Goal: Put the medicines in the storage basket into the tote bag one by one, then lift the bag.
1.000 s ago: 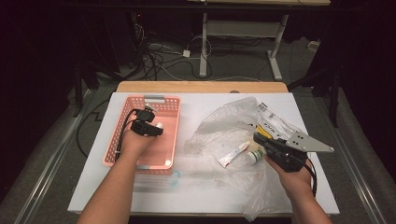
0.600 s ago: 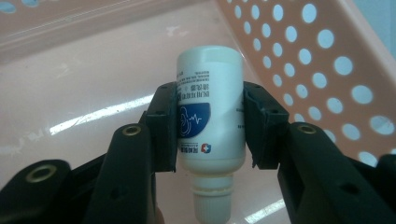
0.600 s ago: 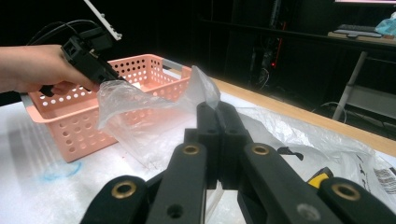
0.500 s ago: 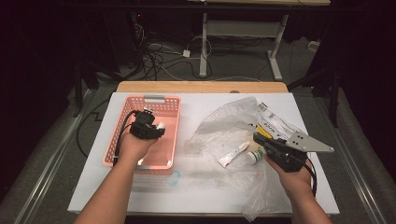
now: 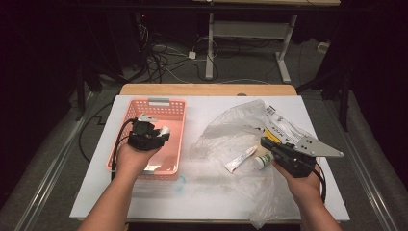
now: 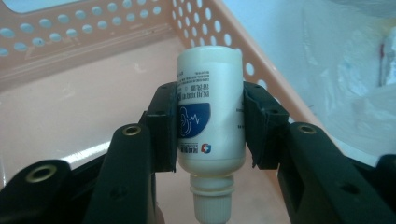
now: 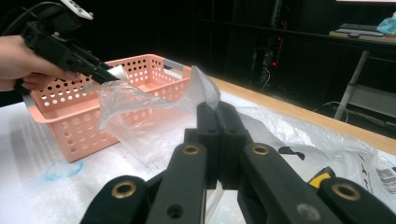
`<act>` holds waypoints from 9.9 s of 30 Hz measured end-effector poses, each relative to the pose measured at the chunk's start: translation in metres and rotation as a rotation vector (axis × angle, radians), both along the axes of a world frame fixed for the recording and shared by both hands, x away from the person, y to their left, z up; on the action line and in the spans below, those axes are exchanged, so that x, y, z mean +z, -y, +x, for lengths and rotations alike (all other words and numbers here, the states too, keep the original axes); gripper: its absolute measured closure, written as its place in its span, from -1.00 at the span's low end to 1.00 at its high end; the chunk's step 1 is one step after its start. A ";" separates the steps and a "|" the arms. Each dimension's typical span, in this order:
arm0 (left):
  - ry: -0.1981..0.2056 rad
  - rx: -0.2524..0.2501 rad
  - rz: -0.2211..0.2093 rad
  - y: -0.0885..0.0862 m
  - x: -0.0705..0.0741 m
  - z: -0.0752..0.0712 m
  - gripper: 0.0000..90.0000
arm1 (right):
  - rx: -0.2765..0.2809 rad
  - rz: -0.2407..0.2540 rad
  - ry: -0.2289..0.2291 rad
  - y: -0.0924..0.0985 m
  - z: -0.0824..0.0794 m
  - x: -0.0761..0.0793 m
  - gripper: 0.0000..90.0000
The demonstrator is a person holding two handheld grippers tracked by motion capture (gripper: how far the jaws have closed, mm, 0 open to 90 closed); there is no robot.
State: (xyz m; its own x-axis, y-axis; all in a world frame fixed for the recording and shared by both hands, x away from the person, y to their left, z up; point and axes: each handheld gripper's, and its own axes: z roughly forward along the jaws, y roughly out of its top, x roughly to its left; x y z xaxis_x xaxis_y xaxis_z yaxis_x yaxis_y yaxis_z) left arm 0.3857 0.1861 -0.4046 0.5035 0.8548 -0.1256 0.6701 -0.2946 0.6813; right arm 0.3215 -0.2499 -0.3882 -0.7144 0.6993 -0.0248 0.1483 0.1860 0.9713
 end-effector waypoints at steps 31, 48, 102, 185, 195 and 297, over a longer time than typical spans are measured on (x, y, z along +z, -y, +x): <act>0.139 -0.063 -0.091 0.003 -0.005 -0.062 0.29 | -0.001 -0.015 -0.003 -0.002 -0.002 -0.002 1.00; 0.204 -0.125 -0.153 0.028 0.005 -0.079 0.29 | 0.004 -0.014 0.005 -0.002 -0.003 0.000 1.00; 0.186 -0.374 -0.157 0.162 -0.021 -0.072 0.29 | 0.014 -0.006 0.002 -0.004 -0.001 0.000 1.00; 0.154 -0.370 -0.102 0.177 -0.064 -0.057 -0.50 | 0.011 -0.006 -0.015 -0.001 0.001 -0.004 1.00; 0.134 -0.387 -0.052 0.149 -0.068 -0.083 -0.92 | 0.005 -0.020 -0.025 -0.001 0.001 -0.008 1.00; 0.749 -0.285 -0.339 0.178 0.127 0.001 0.97 | -0.185 0.190 0.147 0.012 0.057 0.070 1.00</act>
State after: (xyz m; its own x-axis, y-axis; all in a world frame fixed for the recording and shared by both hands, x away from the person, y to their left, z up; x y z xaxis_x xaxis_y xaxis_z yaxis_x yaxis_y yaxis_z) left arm 0.3871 0.0077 -0.2773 0.7443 0.6604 0.0993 -0.0579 -0.0843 0.9948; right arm 0.3780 -0.2620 -0.3186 -0.5731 0.8191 0.0246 0.0175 -0.0178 0.9997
